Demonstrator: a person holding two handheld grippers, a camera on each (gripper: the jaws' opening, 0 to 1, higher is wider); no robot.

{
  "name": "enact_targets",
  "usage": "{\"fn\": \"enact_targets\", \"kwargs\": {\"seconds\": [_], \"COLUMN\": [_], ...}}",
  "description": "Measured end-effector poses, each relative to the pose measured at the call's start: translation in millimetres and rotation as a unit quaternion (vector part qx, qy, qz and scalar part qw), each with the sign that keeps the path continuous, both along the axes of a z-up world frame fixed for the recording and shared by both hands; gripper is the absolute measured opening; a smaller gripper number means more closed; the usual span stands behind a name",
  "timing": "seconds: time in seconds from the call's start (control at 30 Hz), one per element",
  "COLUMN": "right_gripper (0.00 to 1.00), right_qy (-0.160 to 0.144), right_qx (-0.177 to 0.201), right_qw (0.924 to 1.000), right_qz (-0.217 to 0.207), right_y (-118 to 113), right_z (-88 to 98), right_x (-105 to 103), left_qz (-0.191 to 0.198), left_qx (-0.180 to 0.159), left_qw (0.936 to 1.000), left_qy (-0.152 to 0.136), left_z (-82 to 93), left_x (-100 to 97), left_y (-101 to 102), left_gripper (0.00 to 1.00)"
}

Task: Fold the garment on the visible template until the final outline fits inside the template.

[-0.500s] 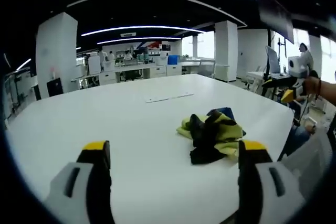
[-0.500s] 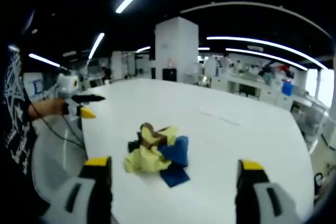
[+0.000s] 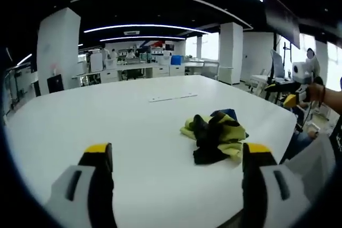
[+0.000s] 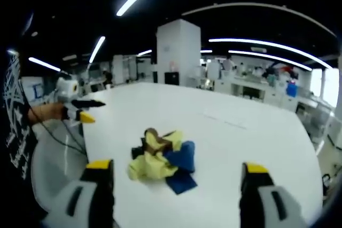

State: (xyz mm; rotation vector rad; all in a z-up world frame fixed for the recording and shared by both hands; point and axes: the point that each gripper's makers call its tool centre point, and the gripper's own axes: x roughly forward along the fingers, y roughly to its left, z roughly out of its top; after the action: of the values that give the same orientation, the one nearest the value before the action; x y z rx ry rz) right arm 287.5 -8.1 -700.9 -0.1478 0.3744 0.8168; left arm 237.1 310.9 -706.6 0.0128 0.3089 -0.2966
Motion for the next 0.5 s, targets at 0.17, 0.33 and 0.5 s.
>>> {"fn": "enact_targets", "kwargs": {"seconds": [0.17, 0.33, 0.5], "right_gripper": [0.97, 0.89, 0.79], "right_qy": [0.004, 0.000, -0.003], "right_qx": [-0.011, -0.011, -0.009], "right_qw": [0.9998, 0.9996, 0.9995], "right_qz": [0.016, 0.024, 0.030], "right_y": [10.5, 16.5, 21.4], "right_z": [-6.4, -8.8, -13.2], "right_x": [-7.5, -8.5, -6.4], "left_qz": [0.000, -0.022, -0.045], "left_qx": [-0.014, -0.016, -0.005], "left_qw": [0.9999, 0.9996, 0.9990], "left_qy": [-0.006, -0.008, -0.001], "left_z": [4.6, 4.8, -3.0], "left_x": [5.9, 12.1, 17.8], "left_y": [5.1, -3.3, -13.5], "left_gripper": [0.94, 0.90, 0.86]}}
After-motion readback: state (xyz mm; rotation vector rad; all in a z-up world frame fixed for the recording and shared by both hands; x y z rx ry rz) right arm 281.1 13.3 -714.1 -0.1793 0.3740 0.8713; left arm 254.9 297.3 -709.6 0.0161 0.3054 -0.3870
